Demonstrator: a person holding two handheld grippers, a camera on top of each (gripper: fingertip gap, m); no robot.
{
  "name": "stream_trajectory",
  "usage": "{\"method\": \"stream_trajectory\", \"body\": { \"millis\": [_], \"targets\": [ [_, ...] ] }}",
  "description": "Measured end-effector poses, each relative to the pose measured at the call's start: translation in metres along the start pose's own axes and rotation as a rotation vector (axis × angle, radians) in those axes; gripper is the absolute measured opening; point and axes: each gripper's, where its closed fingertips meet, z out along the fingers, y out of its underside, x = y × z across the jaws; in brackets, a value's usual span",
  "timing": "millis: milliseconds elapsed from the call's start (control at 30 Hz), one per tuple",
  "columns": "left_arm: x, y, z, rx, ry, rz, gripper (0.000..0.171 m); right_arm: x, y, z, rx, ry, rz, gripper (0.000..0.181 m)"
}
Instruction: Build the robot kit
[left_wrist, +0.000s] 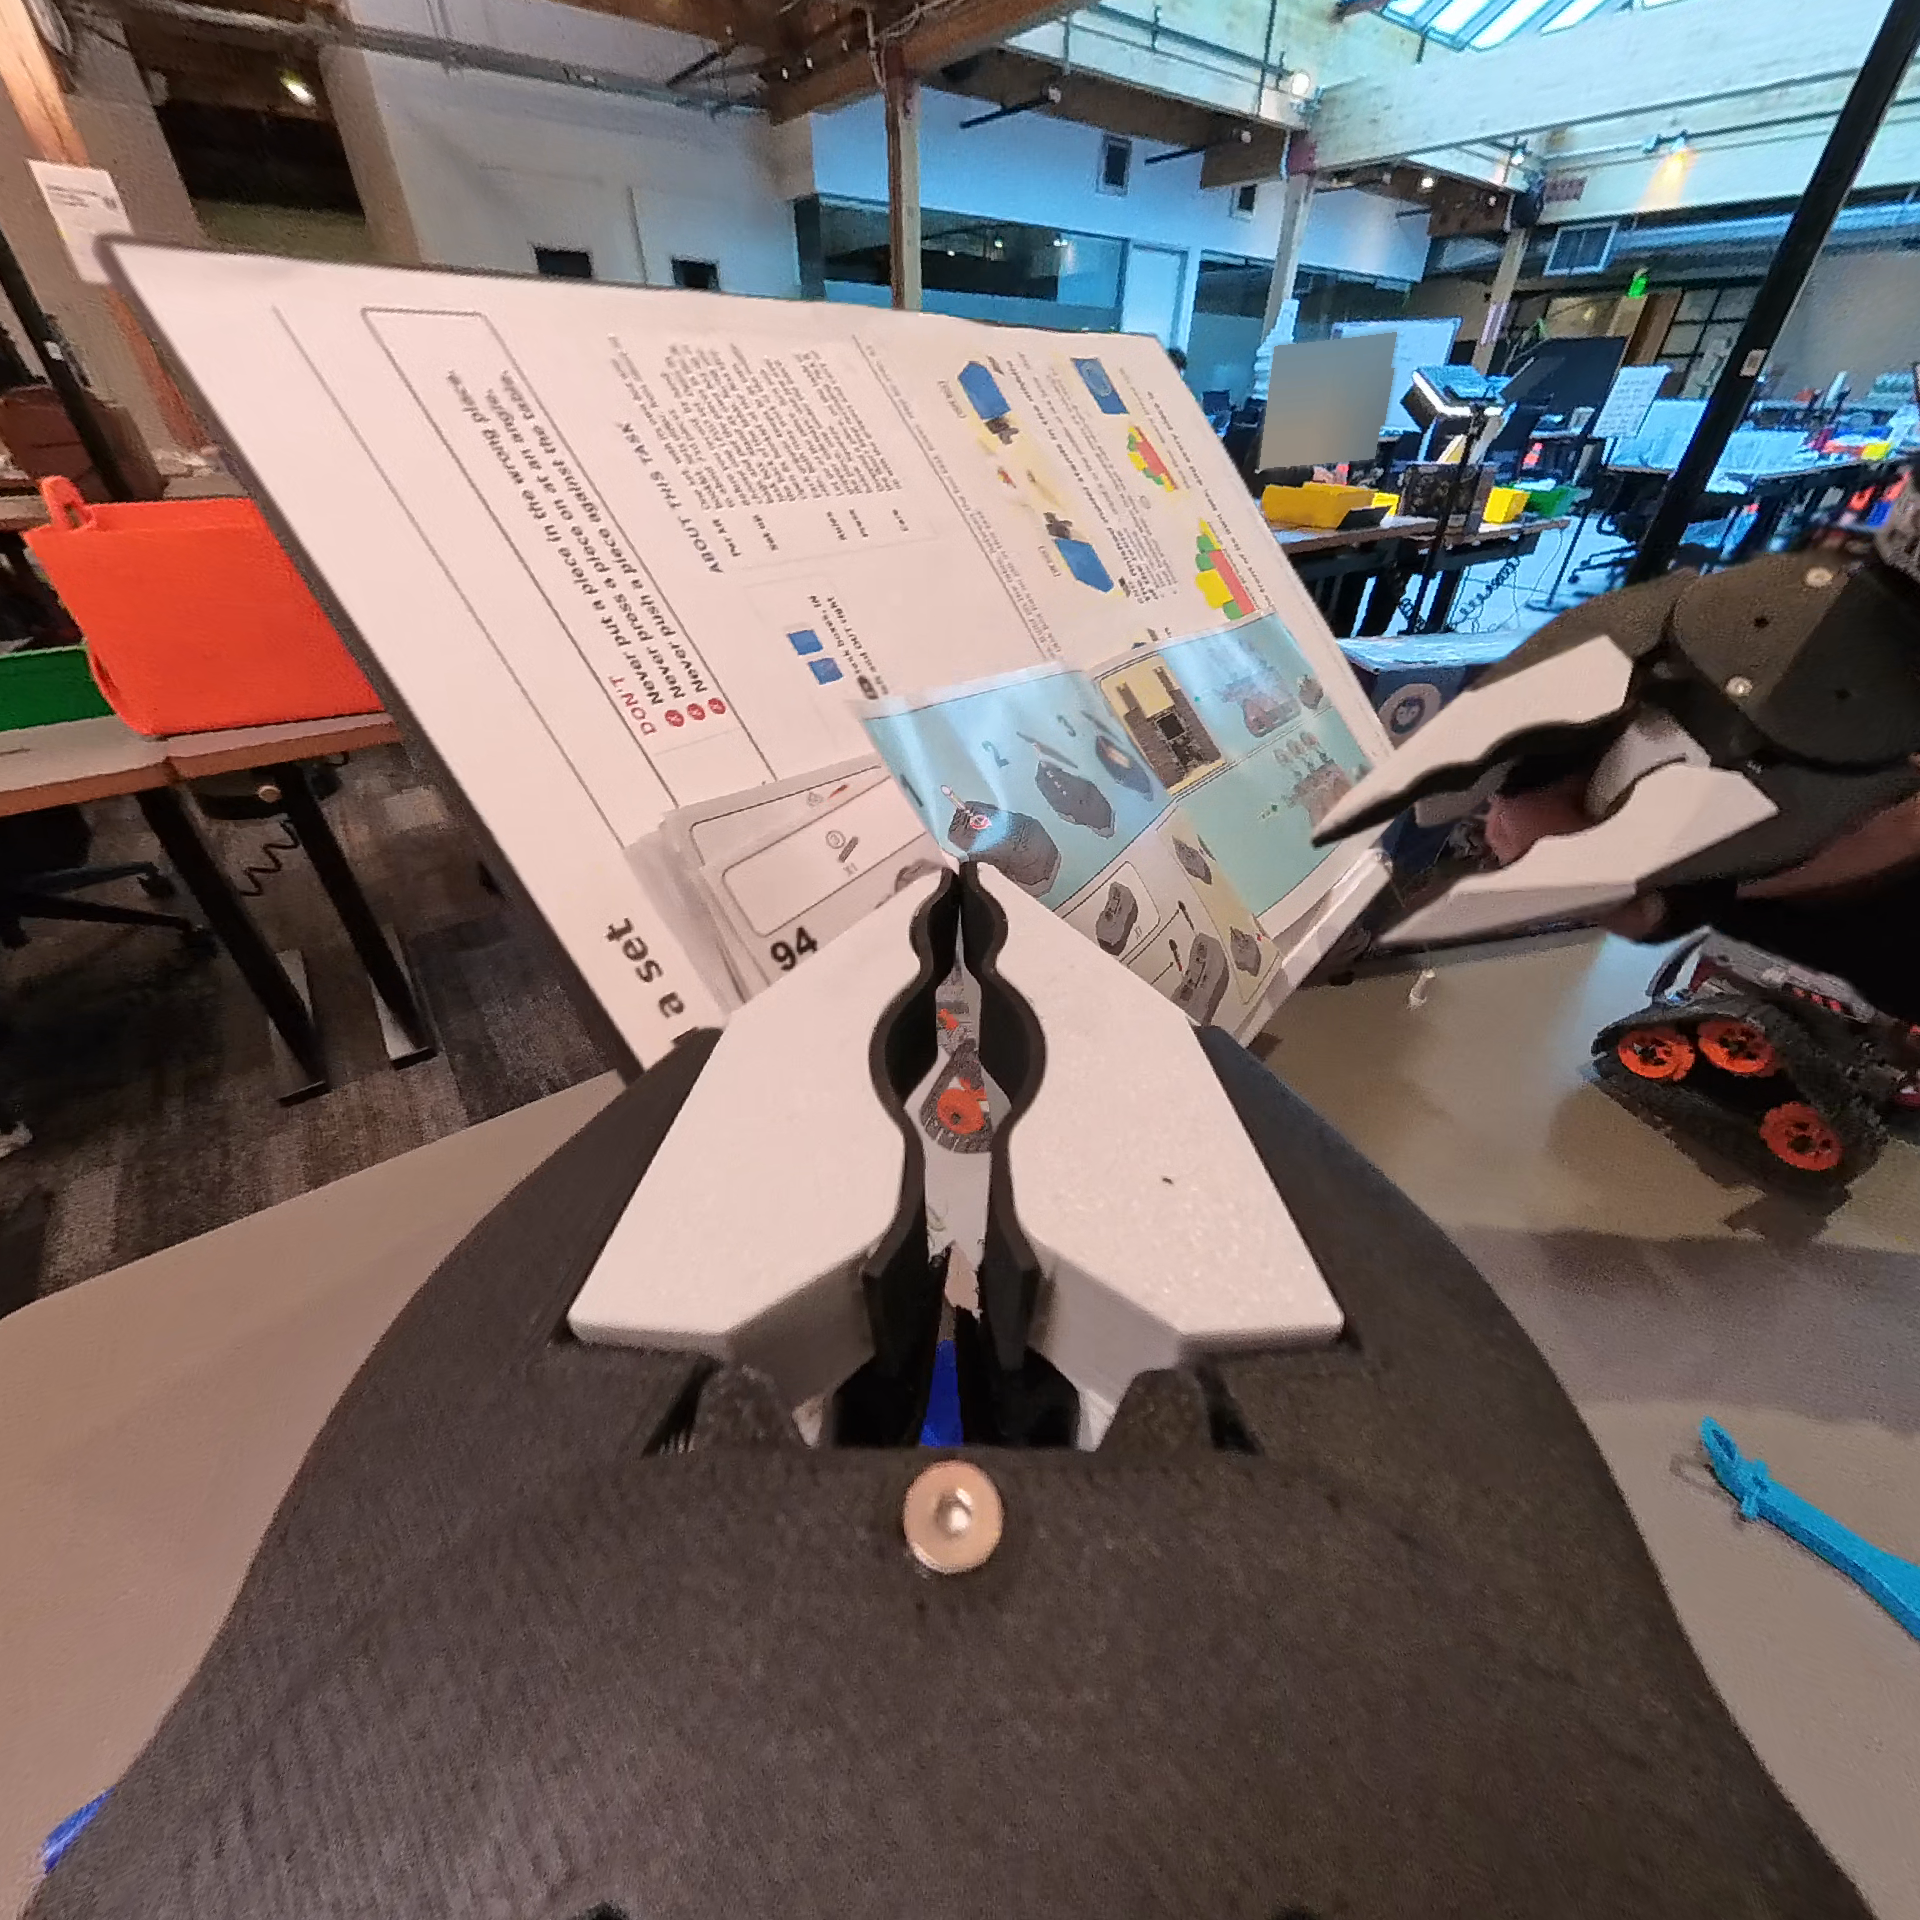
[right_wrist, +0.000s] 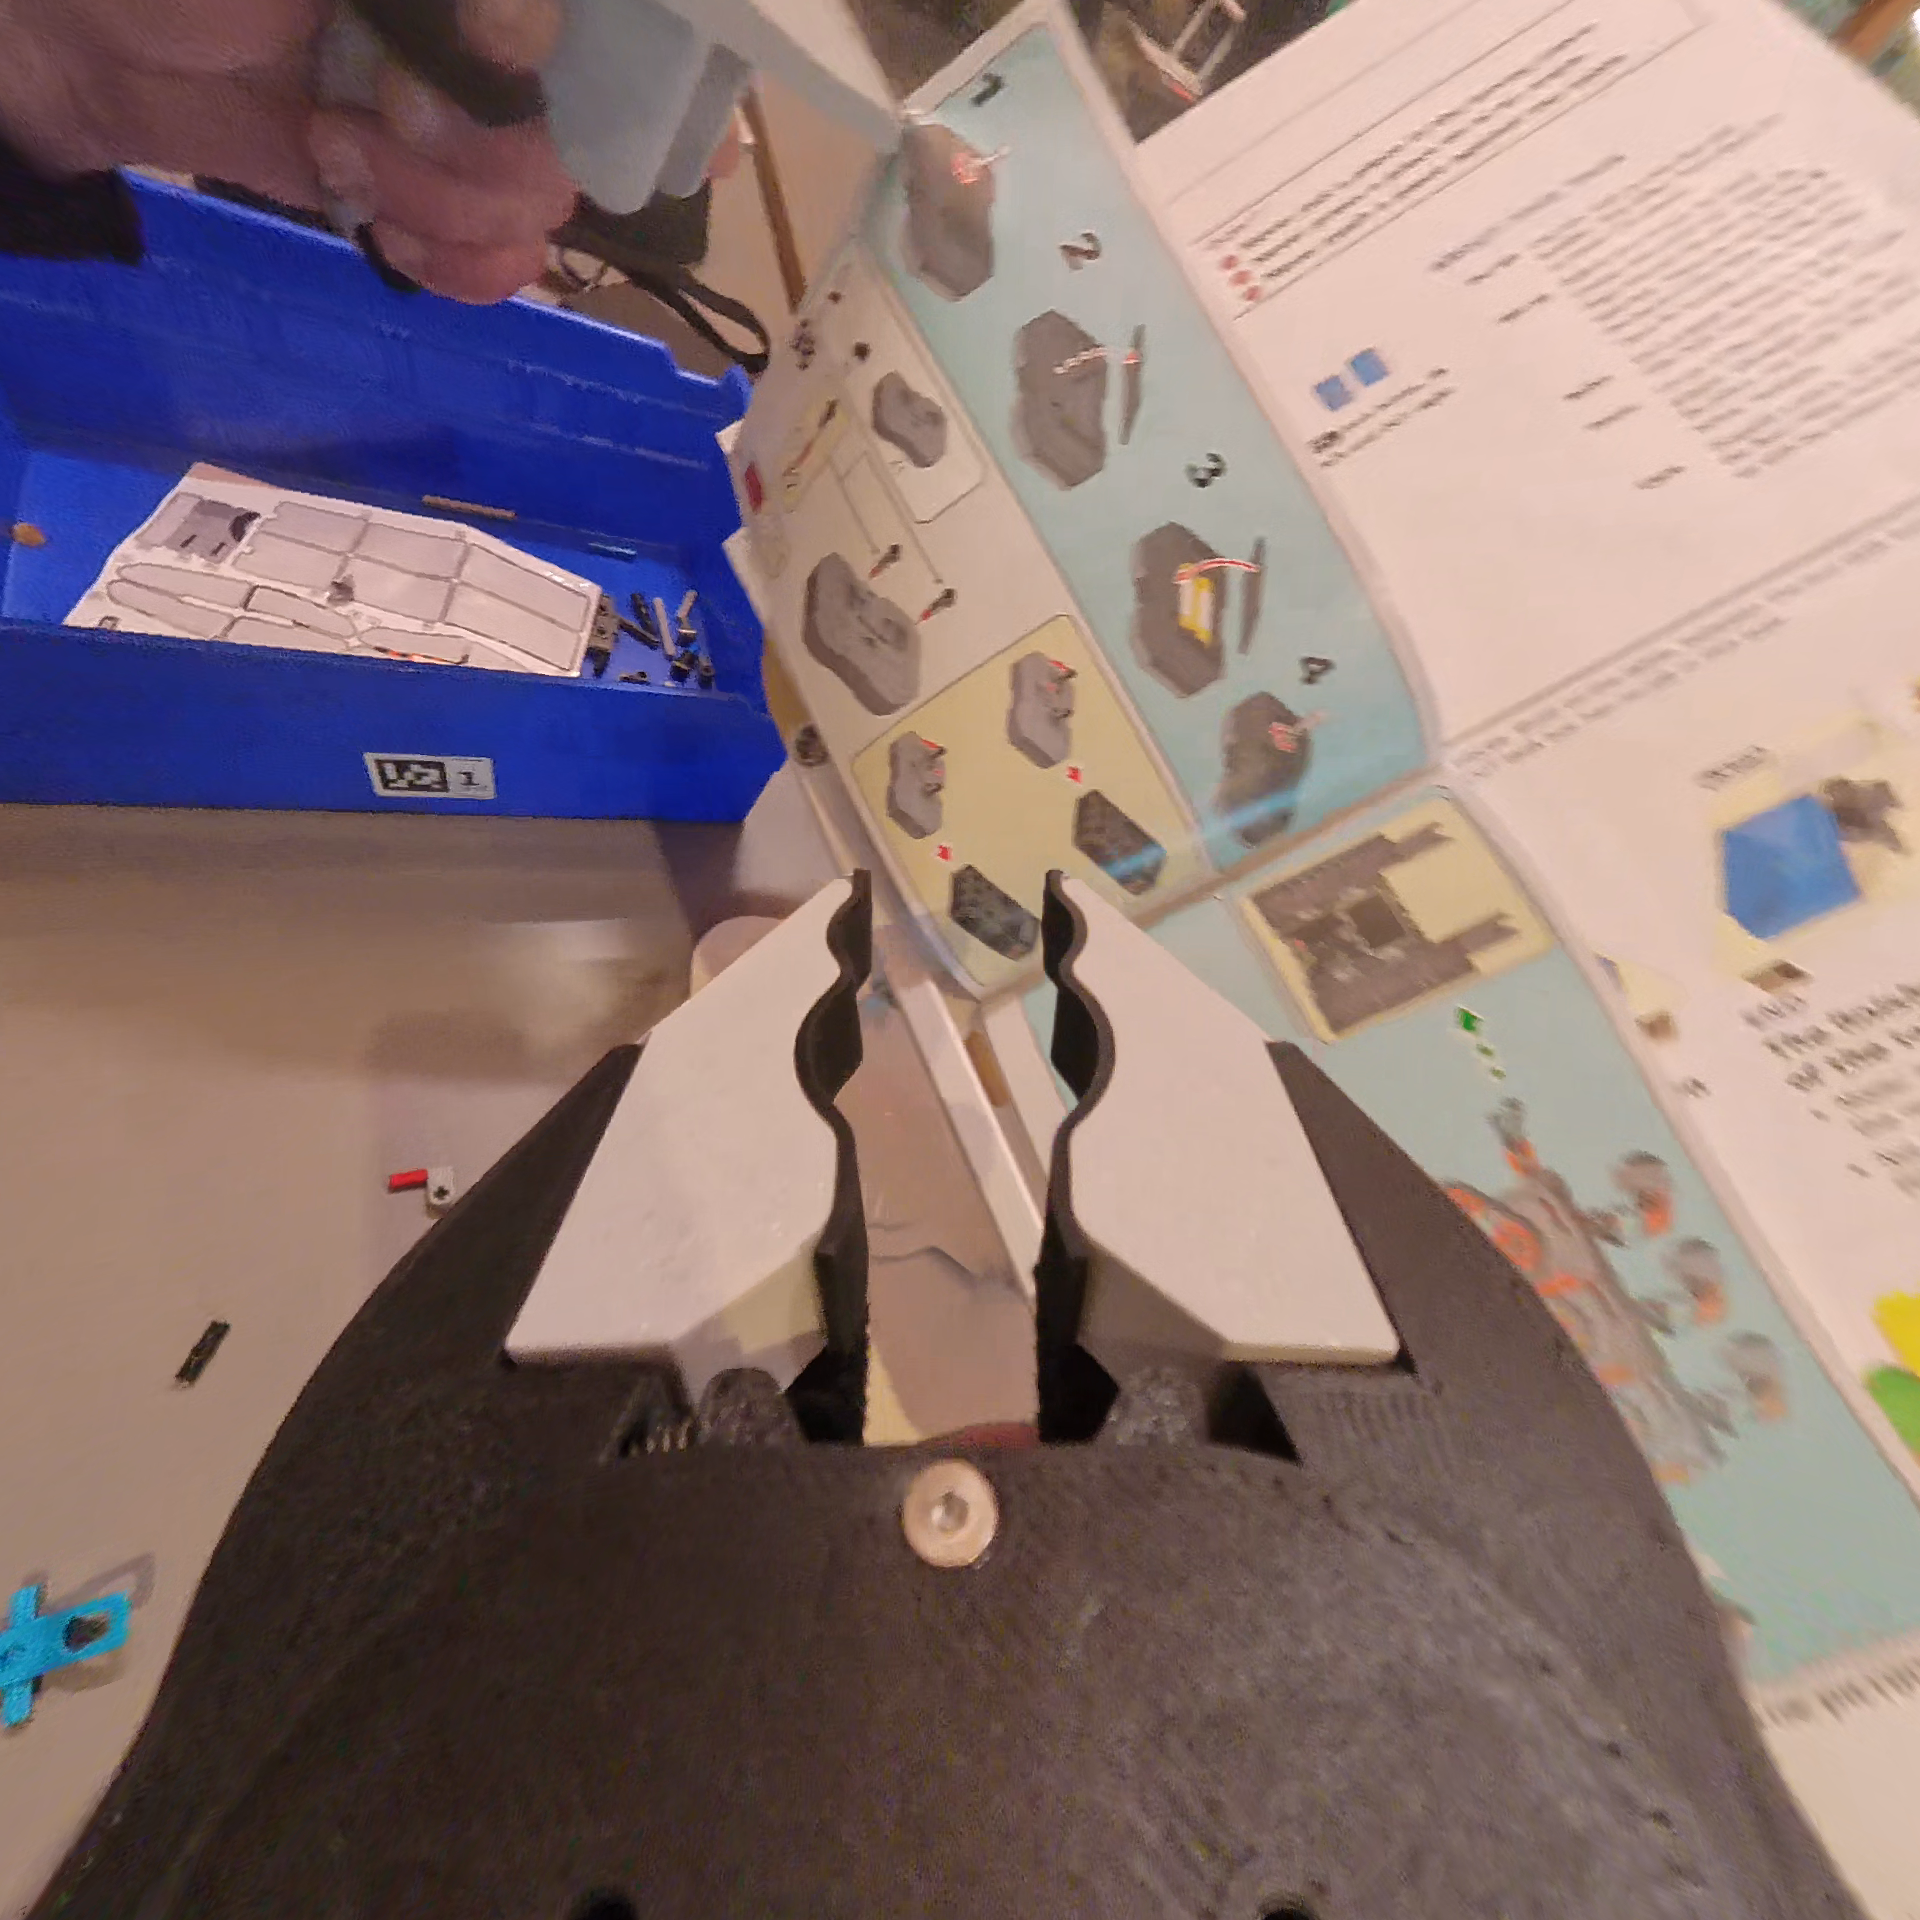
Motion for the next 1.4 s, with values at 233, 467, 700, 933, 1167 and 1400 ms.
{"method": "stream_trajectory", "body": {
  "millis": [233,467,700,933,1167,1400],
  "targets": [
    [-0.018,0.013,0.002,-0.032,-0.074,0.012,0.000,-0.014,0.026,0.039,-0.089,0.056,-0.123,0.035],
    [-0.036,0.021,-0.012,-0.048,-0.163,0.007,0.021,-0.027,0.027,0.050,-0.079,-0.020,-0.050,0.032],
    [-0.041,0.036,-0.062,-0.270,-0.212,0.182,0.026,-0.031,0.022,0.045,-0.040,-0.075,0.020,0.039],
    [-0.027,0.101,-0.108,-0.711,-0.122,0.288,0.042,-0.029,0.004,0.023,0.015,-0.028,-0.004,0.039],
    [-0.027,0.190,-0.129,-1.117,-0.097,0.252,0.068,-0.052,-0.011,-0.011,0.043,0.003,-0.039,0.037],
    [-0.047,0.254,-0.139,-1.370,-0.170,0.251,0.068,-0.102,-0.004,-0.037,0.043,-0.052,-0.059,0.035]
  ]
}}
